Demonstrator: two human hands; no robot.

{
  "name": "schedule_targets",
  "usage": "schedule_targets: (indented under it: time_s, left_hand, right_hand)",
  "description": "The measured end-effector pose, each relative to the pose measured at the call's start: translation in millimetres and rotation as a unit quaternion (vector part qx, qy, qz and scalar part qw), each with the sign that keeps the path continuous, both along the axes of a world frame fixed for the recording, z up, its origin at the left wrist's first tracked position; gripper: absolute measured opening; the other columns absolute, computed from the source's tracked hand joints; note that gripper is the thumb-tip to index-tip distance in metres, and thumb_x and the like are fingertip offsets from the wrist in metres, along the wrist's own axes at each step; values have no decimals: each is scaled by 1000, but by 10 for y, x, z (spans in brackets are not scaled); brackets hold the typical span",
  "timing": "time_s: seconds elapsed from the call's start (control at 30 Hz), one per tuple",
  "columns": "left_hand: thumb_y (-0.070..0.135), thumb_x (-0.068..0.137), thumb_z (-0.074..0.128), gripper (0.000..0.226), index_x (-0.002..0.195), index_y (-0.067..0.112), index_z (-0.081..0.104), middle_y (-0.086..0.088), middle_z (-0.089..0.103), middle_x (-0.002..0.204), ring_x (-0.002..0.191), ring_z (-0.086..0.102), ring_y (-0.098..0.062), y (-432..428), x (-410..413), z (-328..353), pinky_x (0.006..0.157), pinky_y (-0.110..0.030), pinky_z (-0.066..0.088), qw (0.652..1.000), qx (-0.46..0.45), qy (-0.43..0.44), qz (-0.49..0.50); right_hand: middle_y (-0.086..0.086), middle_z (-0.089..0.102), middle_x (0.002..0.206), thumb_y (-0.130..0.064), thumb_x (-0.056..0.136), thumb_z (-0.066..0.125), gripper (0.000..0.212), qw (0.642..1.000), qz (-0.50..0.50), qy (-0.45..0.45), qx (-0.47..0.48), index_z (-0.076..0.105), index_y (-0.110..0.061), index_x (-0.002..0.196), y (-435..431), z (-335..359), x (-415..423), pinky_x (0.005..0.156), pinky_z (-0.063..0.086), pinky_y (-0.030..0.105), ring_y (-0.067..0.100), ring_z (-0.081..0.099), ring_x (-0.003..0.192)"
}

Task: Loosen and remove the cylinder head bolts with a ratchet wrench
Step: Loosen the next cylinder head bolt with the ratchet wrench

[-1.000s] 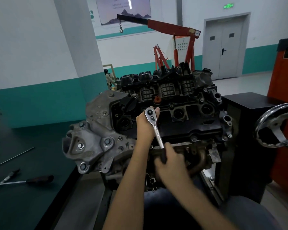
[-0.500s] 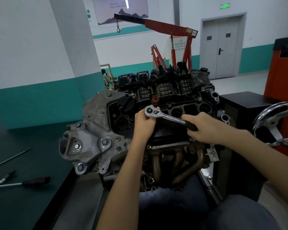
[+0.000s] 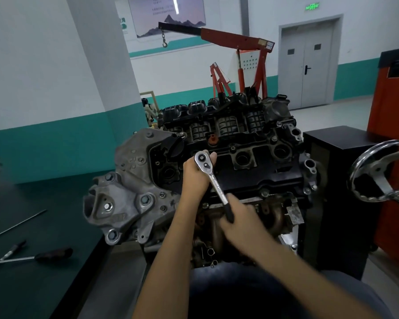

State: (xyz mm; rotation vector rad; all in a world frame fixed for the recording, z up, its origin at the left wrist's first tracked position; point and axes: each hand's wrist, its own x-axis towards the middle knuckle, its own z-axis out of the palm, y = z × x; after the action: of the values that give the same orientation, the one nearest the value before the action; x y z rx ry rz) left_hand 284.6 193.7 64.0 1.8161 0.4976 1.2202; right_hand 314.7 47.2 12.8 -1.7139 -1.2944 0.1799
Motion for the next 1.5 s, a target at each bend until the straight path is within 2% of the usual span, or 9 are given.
schedule_targets:
  time_s: [0.27,0.4,0.63,0.87,1.03,1.07,1.2,1.33,1.5]
  left_hand:
    - [10,94,58,35,60,19,56,-6,48,66,61,51,7,3,-36,-14,63,-9,40,998,-21,-42,-45]
    - [19,95,60,47,57,30,35,15,34,57,59,33,-7,-63,-19,-54,58,-21,32,997,-35,-59,-39]
    - [23,93,62,44,66,0,37,-11,37,64,56,35,-12,-88,-77,29,51,-16,33,1000,-11,-16,7]
    - [23,91,66,33,67,4,54,-10,58,68,68,54,-13,-36,-206,114,68,-26,45,995,31,40,-81]
    - [10,96,58,39,61,22,44,-5,45,59,78,22,8,-169,-114,46,62,-5,37,997,9,-36,-62]
    - [11,96,58,37,63,18,44,-5,46,59,86,66,-5,-171,-97,16,63,-5,38,998,3,-45,-53]
    - [17,96,61,39,66,12,36,8,35,59,58,36,-3,-163,-26,-24,60,-11,36,997,-9,-65,-41]
    - [12,95,61,38,69,12,33,3,25,63,53,26,0,-166,9,-6,53,-10,29,998,10,-66,4]
    - [18,94,61,45,62,19,29,10,25,57,54,25,-4,-124,-35,17,51,-15,26,999,0,-37,-18]
  right_hand:
    - [-1,50,69,-18,88,56,16,924,22,-355,-142,48,-19,102,-143,883,990,56,47,33,17,55,60]
    - [1,49,64,-17,85,58,24,982,-4,-184,-52,38,-27,80,-193,376,542,49,42,24,19,50,53]
    - [3,52,71,-9,86,53,19,998,-11,62,31,44,-12,102,207,-107,-399,49,39,12,11,50,57]
    - [-4,48,71,-12,86,57,22,972,45,-201,-117,48,-19,104,-157,484,658,45,38,13,7,50,53]
    - [0,54,73,-16,89,56,25,921,8,-360,-147,49,-19,113,-135,830,1054,58,50,32,15,57,62]
    - [1,54,73,-17,89,56,26,929,3,-343,-137,49,-20,113,-143,752,1022,60,51,35,18,58,63]
    - [1,49,62,-12,83,59,24,994,-7,-107,-13,40,-28,80,-145,123,399,48,41,20,9,51,52]
    - [3,52,66,-6,84,55,20,993,-34,95,56,50,-12,102,196,-195,-349,45,40,18,6,51,50]
    - [5,49,67,-7,83,55,24,1000,-5,18,9,50,-14,105,51,-44,-92,51,36,16,12,48,55]
